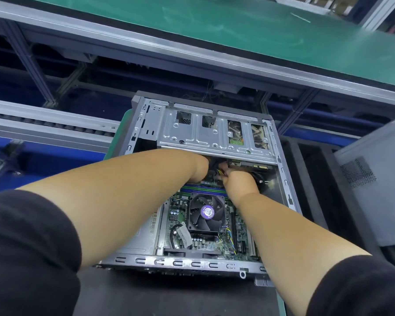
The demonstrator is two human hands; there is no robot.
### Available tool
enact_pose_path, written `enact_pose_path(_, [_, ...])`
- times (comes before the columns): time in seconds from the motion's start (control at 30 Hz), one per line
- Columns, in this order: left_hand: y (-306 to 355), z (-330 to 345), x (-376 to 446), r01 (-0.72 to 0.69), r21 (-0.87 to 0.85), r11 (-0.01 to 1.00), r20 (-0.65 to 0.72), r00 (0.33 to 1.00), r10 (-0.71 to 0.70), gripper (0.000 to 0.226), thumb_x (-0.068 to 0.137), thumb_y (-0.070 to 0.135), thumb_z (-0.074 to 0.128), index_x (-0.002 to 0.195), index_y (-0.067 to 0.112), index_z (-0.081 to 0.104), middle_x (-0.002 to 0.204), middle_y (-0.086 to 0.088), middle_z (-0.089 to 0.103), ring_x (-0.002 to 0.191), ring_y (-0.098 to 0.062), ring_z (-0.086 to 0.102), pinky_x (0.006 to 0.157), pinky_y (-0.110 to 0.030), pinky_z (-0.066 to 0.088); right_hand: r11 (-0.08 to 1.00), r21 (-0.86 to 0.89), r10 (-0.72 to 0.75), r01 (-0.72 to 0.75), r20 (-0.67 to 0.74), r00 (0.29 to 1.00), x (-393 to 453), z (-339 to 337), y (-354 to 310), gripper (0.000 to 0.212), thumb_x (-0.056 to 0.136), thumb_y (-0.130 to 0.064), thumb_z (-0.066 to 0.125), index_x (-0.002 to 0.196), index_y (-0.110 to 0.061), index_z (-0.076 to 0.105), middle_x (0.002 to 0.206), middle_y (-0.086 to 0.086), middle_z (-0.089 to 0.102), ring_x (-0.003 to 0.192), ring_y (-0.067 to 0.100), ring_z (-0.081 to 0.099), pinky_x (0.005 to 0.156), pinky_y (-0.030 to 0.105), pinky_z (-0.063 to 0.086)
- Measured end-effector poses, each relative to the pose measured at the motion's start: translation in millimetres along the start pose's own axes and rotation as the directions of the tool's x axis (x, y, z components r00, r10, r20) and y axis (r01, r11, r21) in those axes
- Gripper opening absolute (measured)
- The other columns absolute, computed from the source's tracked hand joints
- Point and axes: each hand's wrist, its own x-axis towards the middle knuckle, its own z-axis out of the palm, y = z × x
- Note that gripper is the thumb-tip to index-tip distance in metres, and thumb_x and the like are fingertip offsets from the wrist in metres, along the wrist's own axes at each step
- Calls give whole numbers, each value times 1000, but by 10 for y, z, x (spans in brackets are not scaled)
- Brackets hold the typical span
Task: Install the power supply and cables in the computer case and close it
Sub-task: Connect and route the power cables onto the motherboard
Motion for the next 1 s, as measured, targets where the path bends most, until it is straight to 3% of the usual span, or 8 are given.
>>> enact_pose_path(0.07, [39, -27, 15, -41, 83, 996, 25, 999, 40, 26, 100, 12, 43, 120, 6, 59, 83, -2, 47, 71, -17, 44, 56, -21, 36, 1000, 2, -19, 19, 8, 1000, -10, -5, 9, 48, 103, -9, 40, 150, -19, 39, 141, 11, 55, 122, 28, 56, 89, 25, 43])
enact_pose_path(0.13, [64, 3, 54, -45, 98, 994, 8, 999, 44, 18, 99, 9, 43, 97, 6, 61, 72, 0, 41, 57, -13, 35, 46, -23, 30, 998, -54, 17, -19, -27, 999, -15, 13, 19, 42, 103, -9, 40, 144, -12, 48, 134, 15, 61, 116, 31, 59, 91, 29, 47])
enact_pose_path(0.2, [47, 21, 89, -21, 12, 1000, -28, 999, 22, 27, 96, 4, 43, 70, 10, 47, 67, -1, 38, 54, -13, 31, 47, -23, 29, 982, -170, 71, -85, -82, 994, -44, 22, 10, 34, 102, -9, 42, 129, -7, 61, 116, 16, 68, 103, 32, 64, 86, 33, 53])
enact_pose_path(0.3, [-7, 35, 128, -30, -98, 995, -82, 996, 22, 32, 94, 1, 42, 64, 12, 39, 64, -3, 38, 54, -15, 31, 51, -25, 31, 951, -282, 101, -130, -117, 988, -76, 17, -5, 30, 102, -9, 41, 111, -5, 70, 102, 13, 71, 93, 31, 66, 76, 32, 52])
enact_pose_path(0.37, [-11, 37, 131, -24, -140, 990, -76, 997, 13, 31, 93, 2, 43, 65, 12, 39, 65, -3, 39, 54, -15, 32, 53, -26, 33, 954, -250, 142, -168, -118, 983, -61, 10, -17, 32, 104, -13, 40, 104, -2, 70, 99, 14, 71, 92, 32, 66, 75, 33, 52])
enact_pose_path(0.47, [-16, 49, 129, -20, -162, 987, -34, 999, 15, 32, 93, 1, 43, 63, 11, 40, 64, -4, 39, 54, -15, 32, 53, -26, 33, 968, -127, 201, -214, -105, 974, -28, 23, -18, 35, 105, -20, 40, 106, 1, 68, 102, 18, 70, 94, 35, 65, 74, 35, 50])
enact_pose_path(0.67, [-66, 62, 128, -7, -180, 984, -7, 1000, 6, 32, 96, 3, 40, 65, 11, 41, 68, -4, 39, 61, -17, 37, 70, -28, 37, 975, -14, 221, -224, -112, 969, -15, 18, -7, 36, 105, -22, 39, 117, -1, 66, 108, 19, 69, 98, 36, 64, 80, 36, 51])
enact_pose_path(1.0, [-61, 51, 105, 10, -141, 990, 21, 1000, -7, 19, 94, 2, 41, 78, 7, 48, 69, -4, 41, 57, -14, 35, 64, -29, 37, 982, 10, 190, -190, -90, 978, 24, 33, -6, 41, 105, -31, 41, 120, -3, 66, 111, 19, 69, 101, 35, 64, 89, 40, 53])
